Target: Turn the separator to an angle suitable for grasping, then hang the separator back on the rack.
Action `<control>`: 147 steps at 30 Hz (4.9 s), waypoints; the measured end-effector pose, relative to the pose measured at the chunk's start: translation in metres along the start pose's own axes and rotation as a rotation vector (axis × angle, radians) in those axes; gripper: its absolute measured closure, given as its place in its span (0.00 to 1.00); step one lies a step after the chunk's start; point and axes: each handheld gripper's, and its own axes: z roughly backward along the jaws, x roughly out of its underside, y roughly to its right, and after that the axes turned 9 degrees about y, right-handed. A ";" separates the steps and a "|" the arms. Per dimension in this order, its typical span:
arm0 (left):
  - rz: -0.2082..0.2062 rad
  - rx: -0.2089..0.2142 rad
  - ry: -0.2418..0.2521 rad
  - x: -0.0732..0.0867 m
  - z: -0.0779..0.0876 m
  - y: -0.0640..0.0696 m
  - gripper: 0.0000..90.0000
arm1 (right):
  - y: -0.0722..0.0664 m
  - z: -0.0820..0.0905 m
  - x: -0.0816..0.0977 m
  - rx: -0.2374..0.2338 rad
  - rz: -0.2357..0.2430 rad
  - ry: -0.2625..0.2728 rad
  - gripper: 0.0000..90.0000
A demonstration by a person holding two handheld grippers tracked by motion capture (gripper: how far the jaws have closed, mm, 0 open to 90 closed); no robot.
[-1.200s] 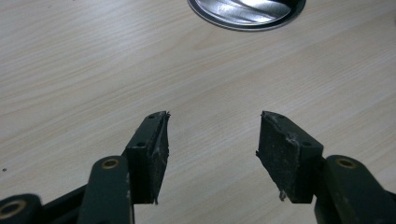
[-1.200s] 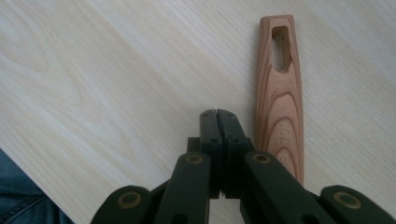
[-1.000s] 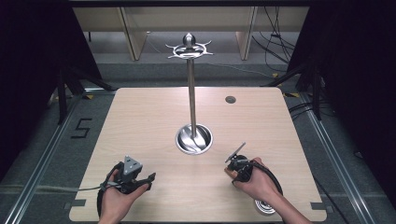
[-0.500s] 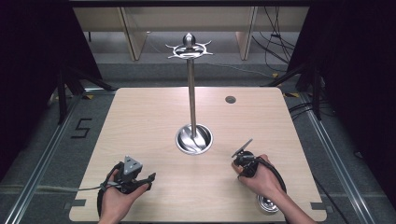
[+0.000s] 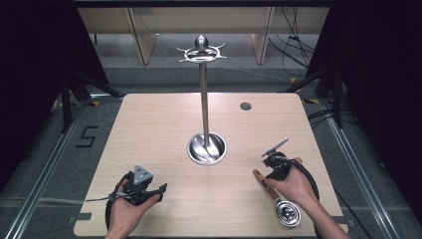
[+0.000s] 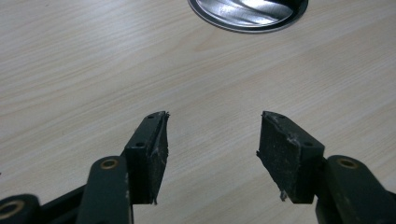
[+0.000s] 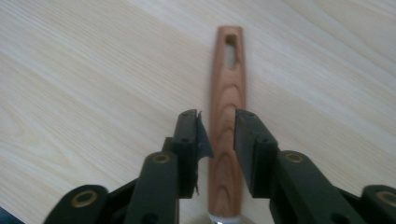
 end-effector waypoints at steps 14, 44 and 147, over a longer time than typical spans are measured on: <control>0.014 -0.030 0.017 0.002 0.002 0.000 0.46 | 0.003 -0.009 0.001 0.006 0.053 -0.107 0.66; -0.012 -0.017 0.019 0.002 0.003 0.001 0.45 | 0.001 -0.027 0.006 0.013 0.029 -0.158 0.74; -0.146 0.614 0.395 -0.155 -0.021 0.077 0.81 | -0.070 0.063 0.043 -0.133 0.400 0.822 0.58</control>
